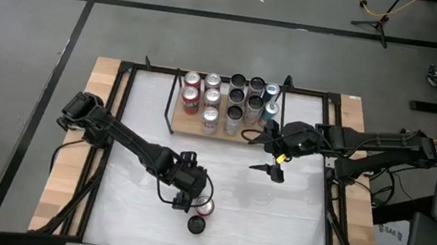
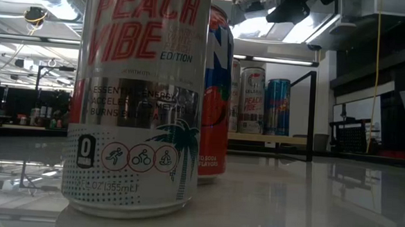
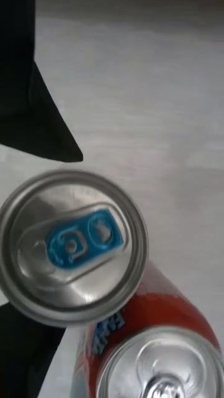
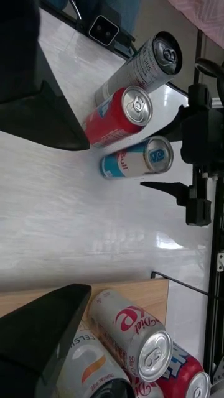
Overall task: Place canned beverage on shelf
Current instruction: Put the blue soda can onto the shelf aligned with the other blue soda cans
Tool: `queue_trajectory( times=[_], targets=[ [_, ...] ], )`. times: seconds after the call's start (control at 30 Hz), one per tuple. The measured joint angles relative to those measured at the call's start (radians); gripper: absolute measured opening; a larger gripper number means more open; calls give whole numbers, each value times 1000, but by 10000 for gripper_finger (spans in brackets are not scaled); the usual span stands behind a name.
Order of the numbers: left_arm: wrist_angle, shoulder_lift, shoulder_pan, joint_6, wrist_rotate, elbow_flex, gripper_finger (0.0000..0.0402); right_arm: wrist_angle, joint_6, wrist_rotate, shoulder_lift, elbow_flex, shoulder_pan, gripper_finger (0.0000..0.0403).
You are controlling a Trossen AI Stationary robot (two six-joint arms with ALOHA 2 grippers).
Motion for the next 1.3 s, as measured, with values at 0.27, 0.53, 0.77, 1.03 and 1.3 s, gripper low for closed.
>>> queue_trajectory(
  times=[0.27,0.53,0.77,1.03,1.3],
  targets=[
    [30,0,29,40,-10,0,230,0,0,0,0,0,0,363],
    [97,0,137,150,58,0,207,0,0,0,0,0,0,363],
    [171,0,229,304,64,0,208,0,0,0,0,0,0,363],
    [194,0,305,432,106,0,209,0,0,0,0,0,0,363],
    [190,0,329,541,187,0,209,0,0,0,0,0,0,363]
  ],
)
